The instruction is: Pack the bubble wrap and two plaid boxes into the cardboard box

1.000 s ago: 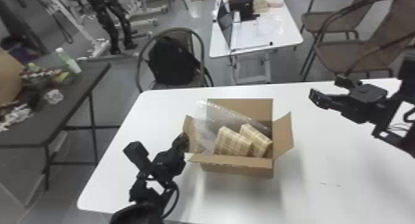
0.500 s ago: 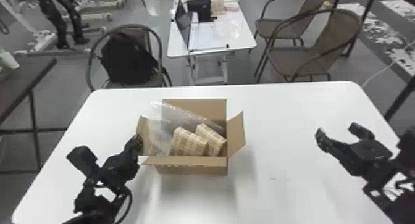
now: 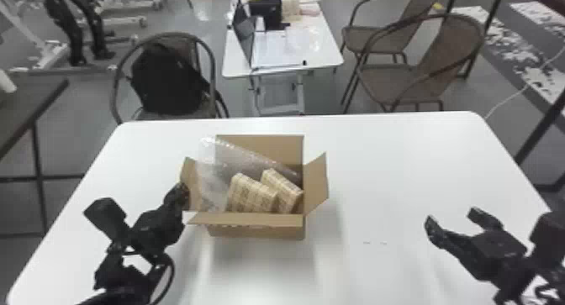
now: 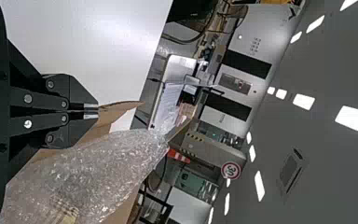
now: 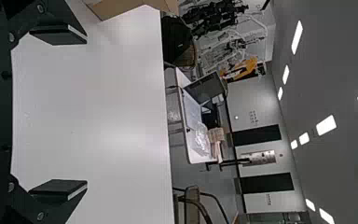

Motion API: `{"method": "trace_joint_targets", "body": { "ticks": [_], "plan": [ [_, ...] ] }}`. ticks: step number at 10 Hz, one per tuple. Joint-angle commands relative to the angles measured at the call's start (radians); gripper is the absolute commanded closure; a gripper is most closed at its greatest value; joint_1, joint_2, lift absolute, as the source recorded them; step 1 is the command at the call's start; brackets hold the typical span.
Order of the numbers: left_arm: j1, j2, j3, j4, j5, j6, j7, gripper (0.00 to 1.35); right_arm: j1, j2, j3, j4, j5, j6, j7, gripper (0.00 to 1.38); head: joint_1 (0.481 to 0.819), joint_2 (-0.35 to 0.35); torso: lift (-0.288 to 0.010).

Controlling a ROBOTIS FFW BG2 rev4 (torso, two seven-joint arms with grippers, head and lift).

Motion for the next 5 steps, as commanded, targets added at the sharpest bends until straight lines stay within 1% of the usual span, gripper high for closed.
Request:
{"method": "trace_joint_targets", "body": {
  "ticks": [1, 2, 3, 4, 5],
  "plan": [
    [-0.001, -0.003, 0.002, 0.000, -0.003, -0.010, 0.006, 1.22, -0.009, 0.005, 0.000, 0.003, 0.018, -0.005, -0.001, 0.20, 0.695, 0.101, -0.071],
    [0.003, -0.003, 0.013, -0.005, -0.011, -0.024, 0.025, 1.22, -0.009, 0.016, 0.000, 0.006, 0.024, -0.011, -0.001, 0.20, 0.695, 0.103, -0.071],
    [0.017, -0.003, 0.022, -0.015, -0.008, -0.064, 0.084, 1.22, -0.009, 0.023, -0.005, 0.007, 0.025, -0.012, -0.001, 0.20, 0.695, 0.113, -0.071],
    [0.025, -0.003, 0.044, -0.017, -0.010, -0.125, 0.120, 1.22, -0.010, 0.022, -0.005, 0.011, 0.022, -0.011, -0.001, 0.20, 0.695, 0.122, -0.071],
    [0.031, -0.003, 0.058, -0.015, -0.007, -0.173, 0.150, 1.22, -0.010, 0.022, -0.005, 0.012, 0.022, -0.006, -0.001, 0.20, 0.695, 0.148, -0.071]
  ]
}}
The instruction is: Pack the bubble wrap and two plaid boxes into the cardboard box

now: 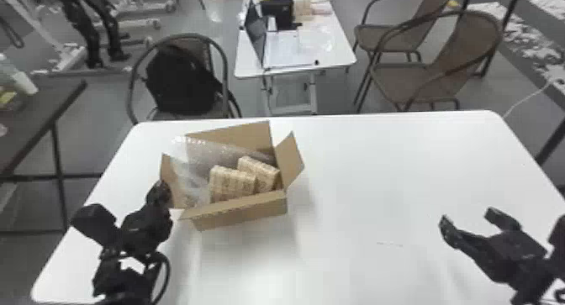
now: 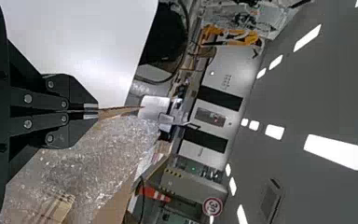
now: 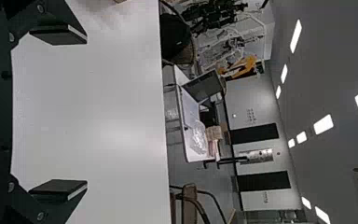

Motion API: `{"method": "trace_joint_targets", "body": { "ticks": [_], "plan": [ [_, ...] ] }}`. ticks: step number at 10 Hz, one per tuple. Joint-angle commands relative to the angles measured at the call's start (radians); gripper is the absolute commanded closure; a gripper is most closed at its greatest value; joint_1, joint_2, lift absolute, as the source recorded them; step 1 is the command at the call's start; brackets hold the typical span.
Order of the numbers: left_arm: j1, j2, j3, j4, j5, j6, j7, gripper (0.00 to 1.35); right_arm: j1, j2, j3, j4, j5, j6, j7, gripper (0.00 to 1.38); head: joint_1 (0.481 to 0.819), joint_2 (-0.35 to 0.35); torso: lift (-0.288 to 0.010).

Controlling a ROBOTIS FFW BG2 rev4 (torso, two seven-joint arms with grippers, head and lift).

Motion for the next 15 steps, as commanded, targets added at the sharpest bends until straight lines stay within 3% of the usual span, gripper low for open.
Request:
{"method": "trace_joint_targets", "body": {
  "ticks": [1, 2, 4, 6, 8, 10, 12, 13, 14, 15],
  "plan": [
    [0.022, -0.003, -0.009, 0.000, 0.029, -0.086, 0.069, 1.22, -0.002, 0.000, 0.000, 0.002, -0.002, 0.005, 0.000, 0.20, 0.695, 0.171, -0.071],
    [0.039, -0.003, -0.033, 0.000, 0.064, -0.148, 0.151, 1.22, -0.003, 0.000, 0.000, 0.004, -0.002, 0.007, 0.000, 0.20, 0.695, 0.199, -0.071],
    [0.094, -0.003, -0.113, 0.000, 0.135, -0.293, 0.396, 1.22, -0.003, 0.000, 0.000, 0.006, -0.003, 0.010, 0.000, 0.20, 0.695, 0.228, -0.071],
    [0.120, -0.003, -0.128, 0.002, 0.149, -0.376, 0.554, 1.22, -0.003, -0.001, 0.000, 0.004, -0.005, 0.010, 0.000, 0.20, 0.695, 0.268, -0.071],
    [0.126, -0.003, -0.157, 0.025, 0.110, -0.514, 0.763, 1.22, -0.003, -0.003, 0.000, 0.002, -0.006, 0.011, 0.000, 0.20, 0.695, 0.311, -0.071],
    [0.112, -0.003, -0.211, 0.071, 0.119, -0.637, 0.924, 1.22, -0.003, -0.003, 0.000, 0.002, -0.008, 0.013, 0.000, 0.20, 0.695, 0.337, -0.071],
    [0.085, -0.003, -0.263, 0.123, 0.156, -0.718, 0.970, 1.22, -0.003, -0.006, 0.000, 0.002, -0.008, 0.016, 0.000, 0.20, 0.695, 0.342, -0.071],
    [0.081, -0.003, -0.274, 0.133, 0.158, -0.738, 0.974, 1.11, -0.003, -0.008, 0.000, 0.002, -0.009, 0.019, 0.000, 0.20, 0.695, 0.338, -0.071],
    [0.062, -0.003, -0.283, 0.183, 0.142, -0.821, 0.973, 0.46, 0.000, -0.008, 0.000, 0.001, -0.008, 0.019, 0.000, 0.20, 0.695, 0.331, -0.071],
    [0.051, -0.003, -0.302, 0.207, 0.150, -0.870, 0.974, 0.00, 0.000, -0.008, 0.000, -0.001, -0.006, 0.019, 0.000, 0.20, 0.695, 0.326, -0.071]
  ]
}}
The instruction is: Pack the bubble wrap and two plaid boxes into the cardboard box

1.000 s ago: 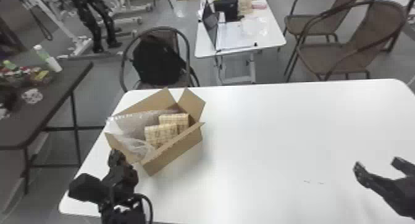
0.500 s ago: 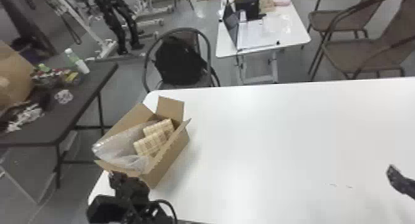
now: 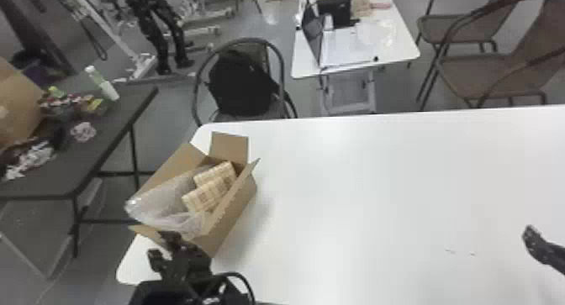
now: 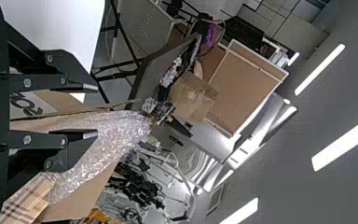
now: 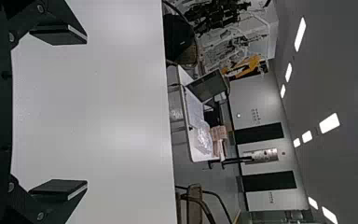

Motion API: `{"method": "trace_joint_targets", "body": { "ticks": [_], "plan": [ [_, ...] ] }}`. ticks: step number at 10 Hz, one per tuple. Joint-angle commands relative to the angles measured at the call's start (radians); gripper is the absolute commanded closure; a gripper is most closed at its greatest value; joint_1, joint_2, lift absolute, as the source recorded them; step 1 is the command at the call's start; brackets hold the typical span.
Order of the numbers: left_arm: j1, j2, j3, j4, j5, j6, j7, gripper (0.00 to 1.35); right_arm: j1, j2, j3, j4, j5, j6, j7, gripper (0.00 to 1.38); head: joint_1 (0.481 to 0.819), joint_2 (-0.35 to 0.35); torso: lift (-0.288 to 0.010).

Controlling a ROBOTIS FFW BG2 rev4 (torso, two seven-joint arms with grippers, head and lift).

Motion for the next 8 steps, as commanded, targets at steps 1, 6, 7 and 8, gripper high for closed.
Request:
{"method": "trace_joint_targets", "body": {
  "ticks": [1, 6, 7, 8],
  "plan": [
    [-0.005, -0.003, -0.019, 0.015, 0.000, -0.058, 0.000, 0.05, 0.000, -0.002, 0.000, -0.004, 0.004, 0.000, 0.000, 0.20, 0.695, 0.323, -0.071],
    [0.172, 0.008, 0.079, -0.357, -0.295, 0.284, -0.189, 0.53, 0.051, 0.018, 0.000, -0.174, 0.119, 0.058, -0.089, 0.20, 0.695, 0.283, -0.071],
    [0.210, 0.000, 0.057, -0.421, -0.332, 0.354, -0.262, 0.53, 0.063, 0.021, 0.000, -0.208, 0.144, 0.050, -0.092, 0.20, 0.695, 0.267, -0.071],
    [0.236, -0.003, 0.024, -0.453, -0.341, 0.390, -0.324, 0.53, 0.077, 0.020, 0.000, -0.222, 0.151, 0.035, -0.089, 0.20, 0.695, 0.236, -0.071]
  ]
}}
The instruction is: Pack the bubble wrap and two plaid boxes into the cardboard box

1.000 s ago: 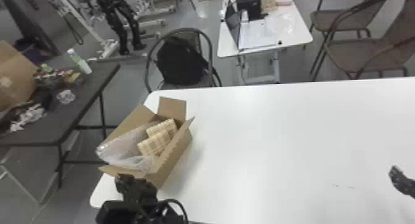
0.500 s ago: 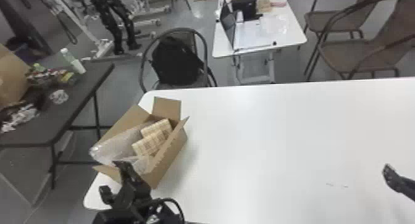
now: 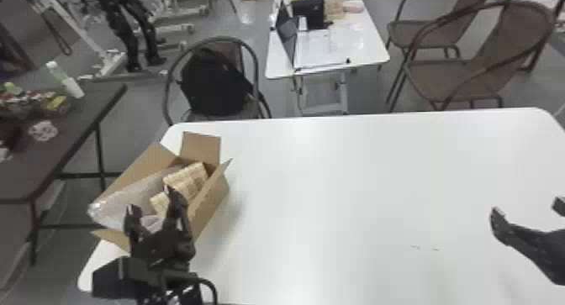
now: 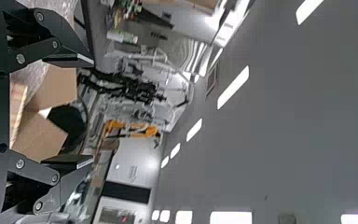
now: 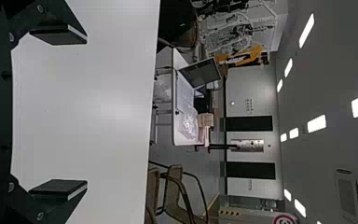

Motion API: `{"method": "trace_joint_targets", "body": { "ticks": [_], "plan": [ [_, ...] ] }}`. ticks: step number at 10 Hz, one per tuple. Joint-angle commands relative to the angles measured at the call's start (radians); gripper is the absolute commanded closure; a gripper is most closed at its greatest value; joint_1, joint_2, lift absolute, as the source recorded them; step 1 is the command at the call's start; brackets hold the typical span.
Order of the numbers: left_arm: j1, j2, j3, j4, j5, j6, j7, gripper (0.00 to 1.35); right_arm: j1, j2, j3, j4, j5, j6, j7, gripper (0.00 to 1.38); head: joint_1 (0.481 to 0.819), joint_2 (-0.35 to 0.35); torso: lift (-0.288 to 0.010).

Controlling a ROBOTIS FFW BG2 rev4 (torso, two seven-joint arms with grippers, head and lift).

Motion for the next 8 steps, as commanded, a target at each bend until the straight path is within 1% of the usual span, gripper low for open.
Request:
{"method": "trace_joint_targets", "body": {
  "ticks": [1, 2, 3, 4, 5, 6, 7, 8],
  "plan": [
    [0.052, -0.004, -0.062, -0.047, -0.002, 0.062, -0.069, 0.53, 0.031, 0.001, 0.008, -0.026, 0.000, -0.010, 0.008, 0.20, 0.695, 0.199, -0.071],
    [0.096, -0.004, -0.074, -0.071, -0.024, 0.134, -0.153, 0.52, 0.063, 0.001, 0.032, -0.057, 0.001, 0.002, 0.010, 0.20, 0.695, 0.155, -0.071],
    [0.147, -0.004, -0.065, -0.108, -0.022, 0.241, -0.245, 0.51, 0.091, 0.001, 0.055, -0.084, -0.003, 0.027, 0.011, 0.20, 0.695, 0.140, -0.071],
    [0.190, -0.004, -0.059, -0.134, -0.024, 0.272, -0.262, 0.53, 0.115, 0.001, 0.060, -0.107, -0.008, 0.039, 0.013, 0.20, 0.695, 0.116, -0.071],
    [0.234, -0.004, -0.048, -0.172, -0.057, 0.290, -0.265, 0.53, 0.144, 0.001, 0.054, -0.137, -0.013, 0.047, 0.011, 0.20, 0.695, 0.124, -0.071],
    [0.279, -0.004, -0.038, -0.192, -0.083, 0.279, -0.265, 0.52, 0.189, 0.002, 0.043, -0.169, -0.013, 0.048, 0.011, 0.20, 0.695, 0.134, -0.071],
    [0.312, -0.004, -0.027, -0.201, -0.108, 0.263, -0.264, 0.51, 0.242, 0.007, 0.035, -0.190, -0.011, 0.053, -0.004, 0.20, 0.695, 0.137, -0.071],
    [0.325, -0.004, -0.019, -0.206, -0.123, 0.272, -0.259, 0.52, 0.267, 0.014, 0.037, -0.189, -0.011, 0.053, -0.029, 0.20, 0.695, 0.141, -0.071]
  ]
}}
